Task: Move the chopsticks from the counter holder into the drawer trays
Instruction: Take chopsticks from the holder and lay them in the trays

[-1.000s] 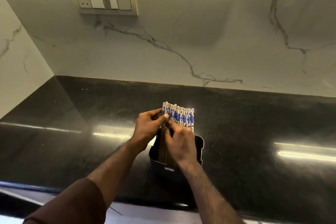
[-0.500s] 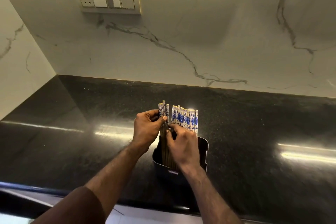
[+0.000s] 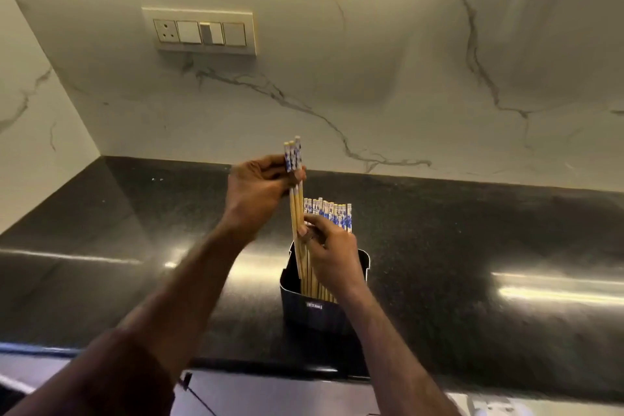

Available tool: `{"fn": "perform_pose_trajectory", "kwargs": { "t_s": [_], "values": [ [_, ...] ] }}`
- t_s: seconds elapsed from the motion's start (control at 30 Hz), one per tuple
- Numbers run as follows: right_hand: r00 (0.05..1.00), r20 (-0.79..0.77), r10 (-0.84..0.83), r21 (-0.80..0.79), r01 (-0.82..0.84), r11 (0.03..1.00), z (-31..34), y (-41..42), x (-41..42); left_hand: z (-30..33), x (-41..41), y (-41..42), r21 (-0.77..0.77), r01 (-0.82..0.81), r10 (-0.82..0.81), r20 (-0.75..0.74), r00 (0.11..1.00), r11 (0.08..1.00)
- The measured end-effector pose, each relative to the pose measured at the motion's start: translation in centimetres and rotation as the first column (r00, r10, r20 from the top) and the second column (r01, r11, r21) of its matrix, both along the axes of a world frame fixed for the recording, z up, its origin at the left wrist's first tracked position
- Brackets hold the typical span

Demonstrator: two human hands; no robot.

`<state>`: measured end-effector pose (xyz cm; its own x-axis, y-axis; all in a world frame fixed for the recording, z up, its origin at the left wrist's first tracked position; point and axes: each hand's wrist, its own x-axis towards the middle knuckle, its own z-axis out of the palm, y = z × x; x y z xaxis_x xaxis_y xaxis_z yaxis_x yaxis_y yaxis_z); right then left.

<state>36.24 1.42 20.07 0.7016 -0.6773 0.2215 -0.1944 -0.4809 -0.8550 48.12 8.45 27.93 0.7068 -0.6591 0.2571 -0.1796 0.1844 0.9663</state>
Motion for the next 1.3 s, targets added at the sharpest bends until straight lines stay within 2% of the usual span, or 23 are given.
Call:
{"fn": "perform_pose_trajectory", "kwargs": {
  "t_s": [0.1,0.17,0.3,0.4,0.47,0.57,0.7,0.9,1.1,1.2,1.3],
  "values": [
    [0.998,0.013,0.058,0.094,-0.059,0.994,1.5,1.3,-2.1,4.2,-1.0,1.7,-0.056,0.061,-0.059,0.032,0.998,0.997],
    [0.993,0.076,0.093,0.237,-0.108,0.966,2.1,2.7,-3.9,6.2,-2.2,3.2,-0.088,0.1,-0.096,0.038,0.995,0.991],
    [0.972,0.227,0.058,0.545,-0.176,0.82,2.5,6.2,-8.0,7.6,-5.1,6.3,-0.143,0.188,-0.189,0.006,0.982,0.972],
    [0.963,0.268,0.02,0.636,-0.193,0.748,1.9,9.1,-11.4,6.5,-7.1,8.3,-0.143,0.21,-0.217,-0.035,0.976,0.967],
    [0.962,0.275,0.005,0.65,-0.19,0.736,0.9,10.8,-13.9,5.3,-8.7,9.2,-0.133,0.219,-0.231,-0.077,0.97,0.967],
    [0.977,0.207,-0.057,0.622,-0.086,0.778,-0.8,12.9,-18.5,3.2,-12.2,10.0,-0.142,0.269,-0.291,-0.162,0.943,0.953],
    [0.988,0.095,-0.124,0.634,0.036,0.772,-2.5,14.1,-24.6,0.5,-17.3,9.4,-0.133,0.329,-0.354,-0.287,0.89,0.935],
    [0.964,-0.033,-0.265,0.702,0.211,0.68,-5.5,13.3,-34.3,-5.1,-26.2,5.7,0.007,0.447,-0.408,-0.397,0.822,0.895],
    [0.903,-0.201,-0.379,0.796,0.376,0.475,-11.1,10.1,-43.6,-13.2,-35.9,0.0,0.177,0.484,-0.365,-0.454,0.813,0.857],
    [0.861,-0.316,-0.399,0.748,0.484,0.453,-14.5,7.3,-47.1,-18.3,-40.0,-2.9,0.299,0.493,-0.343,-0.435,0.832,0.817],
    [0.809,-0.435,-0.394,0.643,0.586,0.493,-17.3,4.9,-49.1,-23.1,-42.4,-4.7,0.408,0.479,-0.316,-0.405,0.858,0.778]
  ]
}}
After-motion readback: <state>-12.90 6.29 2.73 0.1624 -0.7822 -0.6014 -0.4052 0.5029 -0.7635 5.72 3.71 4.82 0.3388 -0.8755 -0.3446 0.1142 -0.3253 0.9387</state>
